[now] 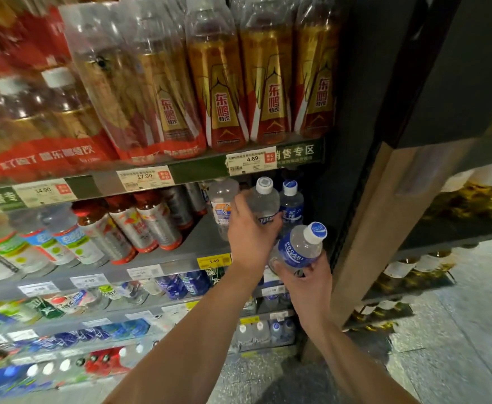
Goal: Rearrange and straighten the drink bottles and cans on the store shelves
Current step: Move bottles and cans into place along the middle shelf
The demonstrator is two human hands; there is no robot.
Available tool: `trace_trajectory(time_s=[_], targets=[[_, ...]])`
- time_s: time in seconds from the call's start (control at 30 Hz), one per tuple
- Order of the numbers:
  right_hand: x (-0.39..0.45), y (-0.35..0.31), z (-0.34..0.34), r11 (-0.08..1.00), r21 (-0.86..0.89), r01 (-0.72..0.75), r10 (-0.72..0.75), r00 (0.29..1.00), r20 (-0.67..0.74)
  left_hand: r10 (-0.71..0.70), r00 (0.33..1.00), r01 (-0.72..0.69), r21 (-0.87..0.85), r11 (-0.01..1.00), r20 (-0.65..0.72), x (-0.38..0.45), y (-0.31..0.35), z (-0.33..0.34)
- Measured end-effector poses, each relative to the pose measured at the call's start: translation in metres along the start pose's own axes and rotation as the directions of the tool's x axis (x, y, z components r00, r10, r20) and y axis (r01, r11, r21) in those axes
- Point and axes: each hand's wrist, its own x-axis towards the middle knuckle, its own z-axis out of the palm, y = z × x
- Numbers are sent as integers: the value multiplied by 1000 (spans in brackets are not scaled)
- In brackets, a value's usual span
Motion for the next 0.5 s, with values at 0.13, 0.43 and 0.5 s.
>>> trace_trajectory(time_s=[0.13,0.43,0.5], targets=[[-2,4,-4,1000,25,-6,6,1000,-8,-62,998,62,-83,995,-3,-10,0,-6],[2,-4,7,996,19,90,-90,995,40,-305,928,210,-373,904,-216,-34,-15,-46],[6,-9,13,994,18,109,-110,993,39,-380,887,241,-440,865,-262,-33,-21,-66]])
